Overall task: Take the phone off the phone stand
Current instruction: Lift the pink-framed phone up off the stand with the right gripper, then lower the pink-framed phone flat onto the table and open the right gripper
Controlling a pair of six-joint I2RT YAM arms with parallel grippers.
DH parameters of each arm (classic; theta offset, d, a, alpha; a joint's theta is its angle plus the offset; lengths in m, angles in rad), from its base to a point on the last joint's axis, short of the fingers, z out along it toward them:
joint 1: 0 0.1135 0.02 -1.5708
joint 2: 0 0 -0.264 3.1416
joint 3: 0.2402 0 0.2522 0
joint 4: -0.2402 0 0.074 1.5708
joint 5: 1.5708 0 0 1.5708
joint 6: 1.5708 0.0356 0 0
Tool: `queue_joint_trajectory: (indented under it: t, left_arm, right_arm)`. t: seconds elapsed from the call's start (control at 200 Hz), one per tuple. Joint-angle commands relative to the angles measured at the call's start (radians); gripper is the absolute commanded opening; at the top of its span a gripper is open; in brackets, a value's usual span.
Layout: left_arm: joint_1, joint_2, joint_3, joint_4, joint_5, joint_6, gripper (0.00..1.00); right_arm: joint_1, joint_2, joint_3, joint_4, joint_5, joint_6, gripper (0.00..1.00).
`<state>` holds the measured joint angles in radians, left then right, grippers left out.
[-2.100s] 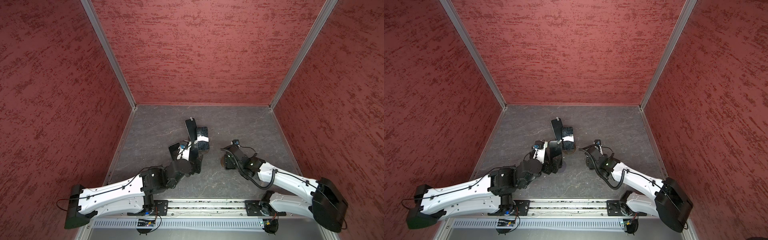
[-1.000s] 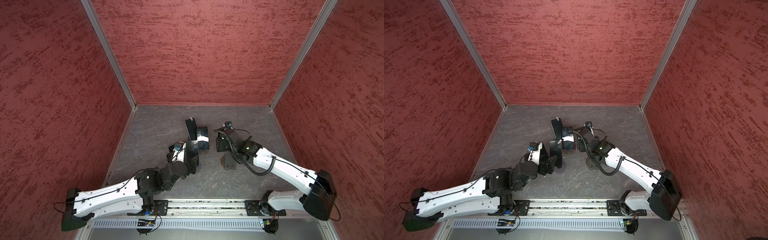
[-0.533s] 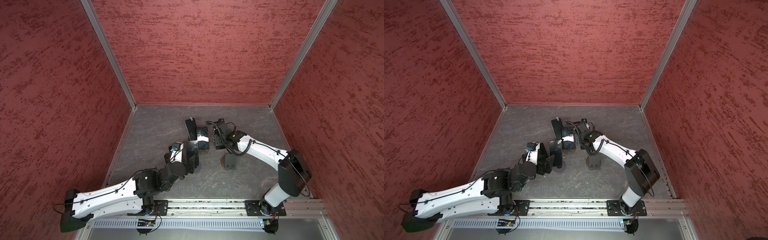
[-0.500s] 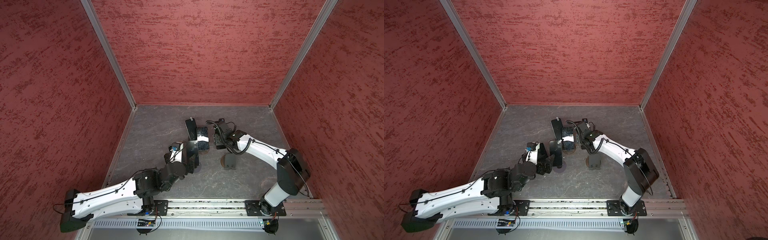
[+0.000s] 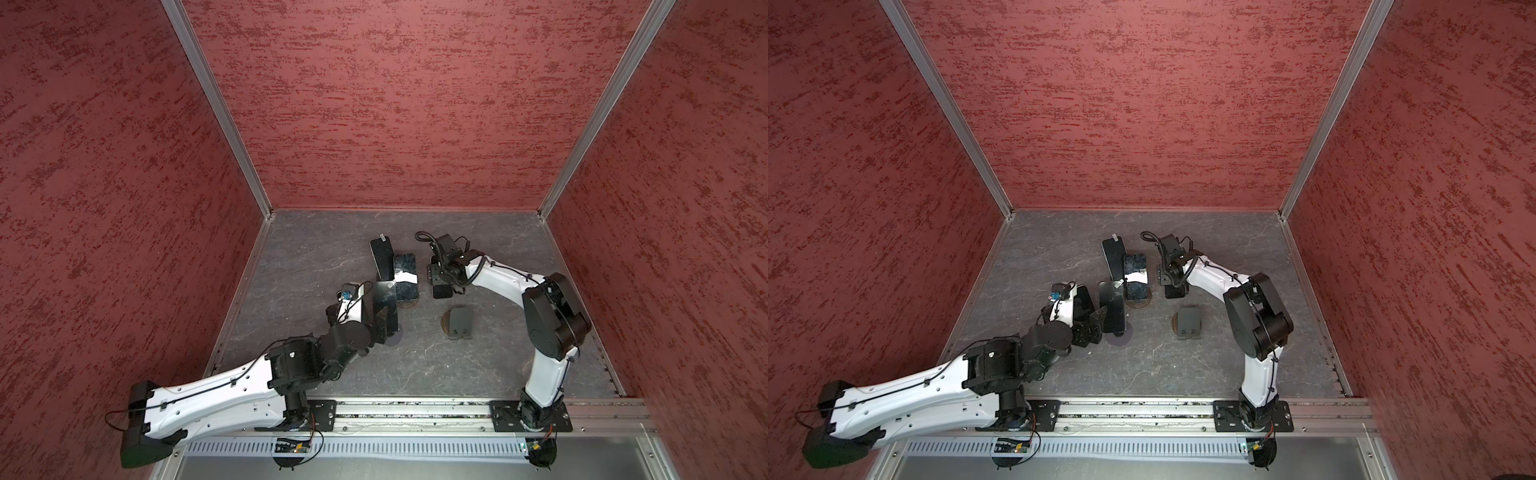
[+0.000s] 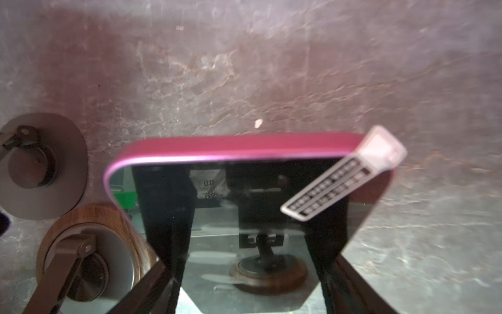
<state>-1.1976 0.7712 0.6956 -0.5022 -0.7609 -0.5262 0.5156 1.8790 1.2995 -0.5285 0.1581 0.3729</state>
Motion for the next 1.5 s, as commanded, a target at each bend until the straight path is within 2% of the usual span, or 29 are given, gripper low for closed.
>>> queue_joint_trajectory:
  t: [0.0, 0.917, 1.493]
  left_arm:
    - [0.008, -0.006, -0.017, -0.014, -0.005, -0.001, 1.00]
    - [0.009, -0.101, -0.061, -0.063, 0.014, -0.040, 1.00]
    - [0.009, -0.089, -0.056, -0.081, -0.002, -0.041, 1.00]
  right_arm:
    - [-0.012, 0.014, 0.038, 0.011, -0.029, 0.000, 0.52]
    - [-0.028, 0.146, 0.024, 0.038, 0.023, 0.078, 0.55]
    - [-0.026, 0.134, -0.020, 0.038, -0.017, 0.030, 0.67]
